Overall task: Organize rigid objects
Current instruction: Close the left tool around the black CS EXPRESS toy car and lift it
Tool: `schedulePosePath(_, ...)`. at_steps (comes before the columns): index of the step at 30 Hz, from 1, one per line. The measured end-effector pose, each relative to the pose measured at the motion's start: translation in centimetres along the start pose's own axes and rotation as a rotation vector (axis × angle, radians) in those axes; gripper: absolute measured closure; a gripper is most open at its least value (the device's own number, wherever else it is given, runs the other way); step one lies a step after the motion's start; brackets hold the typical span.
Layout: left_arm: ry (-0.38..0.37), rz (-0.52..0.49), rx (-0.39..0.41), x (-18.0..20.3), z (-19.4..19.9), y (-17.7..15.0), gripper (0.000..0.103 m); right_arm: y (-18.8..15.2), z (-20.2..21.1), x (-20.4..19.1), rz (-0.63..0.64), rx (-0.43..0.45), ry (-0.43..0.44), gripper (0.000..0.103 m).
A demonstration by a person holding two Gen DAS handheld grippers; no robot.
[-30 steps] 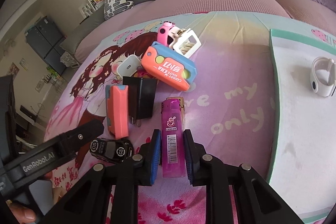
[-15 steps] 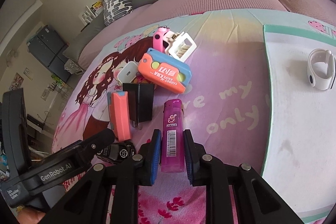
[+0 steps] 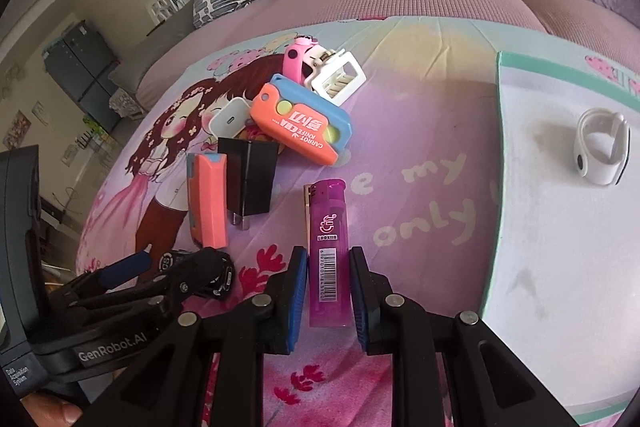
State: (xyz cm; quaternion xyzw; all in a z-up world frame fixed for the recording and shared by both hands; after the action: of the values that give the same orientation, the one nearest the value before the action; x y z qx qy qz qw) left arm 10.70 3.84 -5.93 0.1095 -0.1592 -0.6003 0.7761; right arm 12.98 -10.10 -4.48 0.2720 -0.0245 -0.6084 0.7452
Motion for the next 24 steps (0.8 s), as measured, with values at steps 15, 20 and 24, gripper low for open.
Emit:
schedulePosePath(15, 0.024, -0.024, -0.039, -0.1, -1.7, -0.4, 0.002, 0.1, 0.1, 0.2, 0.022, 0.003, -0.037, 0.080)
schedulePosePath(20, 0.017, -0.034, -0.035, 0.1, -1.7, -0.2, 0.009, 0.1, -0.1, 0.1, 0.019, 0.002, -0.031, 0.080)
schedulePosePath(24, 0.004, -0.047, -0.027, 0.7, -1.3, 0.1, 0.027, 0.1, -0.2, 0.0, 0.004, -0.002, -0.016, 0.081)
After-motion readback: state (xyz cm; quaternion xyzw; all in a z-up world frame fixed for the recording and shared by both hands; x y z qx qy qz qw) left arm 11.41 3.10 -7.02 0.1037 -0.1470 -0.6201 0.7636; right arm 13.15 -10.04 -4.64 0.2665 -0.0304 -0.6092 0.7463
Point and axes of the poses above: each gripper's, at about its wrist camera, not at the fingertips, and z roughly against the way its jaws point, x to its right, y to its top, the point moved 9 cm from there along -z, roughly the way its jaws point, and after that the axes turned 5 degrees about -x, right-handed, at the moved point
